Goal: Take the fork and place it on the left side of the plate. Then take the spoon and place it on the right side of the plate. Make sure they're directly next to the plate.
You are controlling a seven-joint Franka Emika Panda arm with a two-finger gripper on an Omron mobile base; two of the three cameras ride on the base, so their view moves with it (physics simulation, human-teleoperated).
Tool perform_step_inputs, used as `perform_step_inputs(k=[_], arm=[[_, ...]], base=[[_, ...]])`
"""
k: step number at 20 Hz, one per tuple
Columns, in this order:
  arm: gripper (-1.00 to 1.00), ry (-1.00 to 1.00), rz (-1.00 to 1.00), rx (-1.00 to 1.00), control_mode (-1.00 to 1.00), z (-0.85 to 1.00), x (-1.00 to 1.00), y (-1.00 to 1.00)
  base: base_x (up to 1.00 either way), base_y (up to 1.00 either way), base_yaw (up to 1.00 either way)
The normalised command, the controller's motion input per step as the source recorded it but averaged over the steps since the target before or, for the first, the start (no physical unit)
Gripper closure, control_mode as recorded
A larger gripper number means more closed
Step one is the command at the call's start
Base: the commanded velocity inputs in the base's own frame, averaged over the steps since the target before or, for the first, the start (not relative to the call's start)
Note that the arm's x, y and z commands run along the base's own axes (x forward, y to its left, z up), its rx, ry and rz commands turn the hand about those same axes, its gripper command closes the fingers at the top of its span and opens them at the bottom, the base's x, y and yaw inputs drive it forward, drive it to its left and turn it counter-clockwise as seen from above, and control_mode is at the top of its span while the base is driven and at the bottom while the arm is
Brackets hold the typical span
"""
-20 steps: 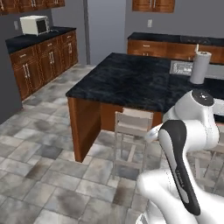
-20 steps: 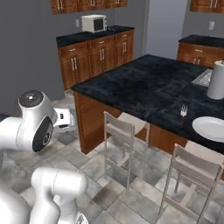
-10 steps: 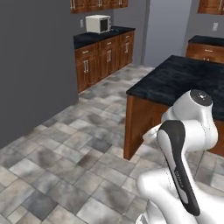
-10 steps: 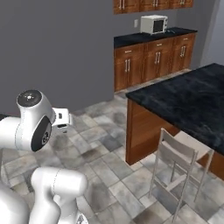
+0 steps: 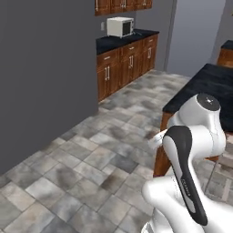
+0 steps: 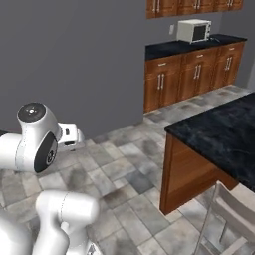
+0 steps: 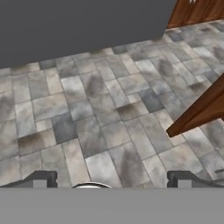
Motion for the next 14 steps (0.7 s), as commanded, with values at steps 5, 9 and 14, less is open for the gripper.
perform_step_inputs(k=[5, 9, 14], arm=[[-1.0, 0.0, 0.0, 0.0, 1.0, 0.0, 0.0, 0.0], [-1.0, 0.0, 0.0, 0.0, 1.0, 0.0, 0.0, 0.0], [-1.0, 0.0, 0.0, 0.0, 1.0, 0.0, 0.0, 0.0]], base=[[1.0, 0.11, -0.03], [1.0, 0.08, -0.14], [1.0, 0.03, -0.24]])
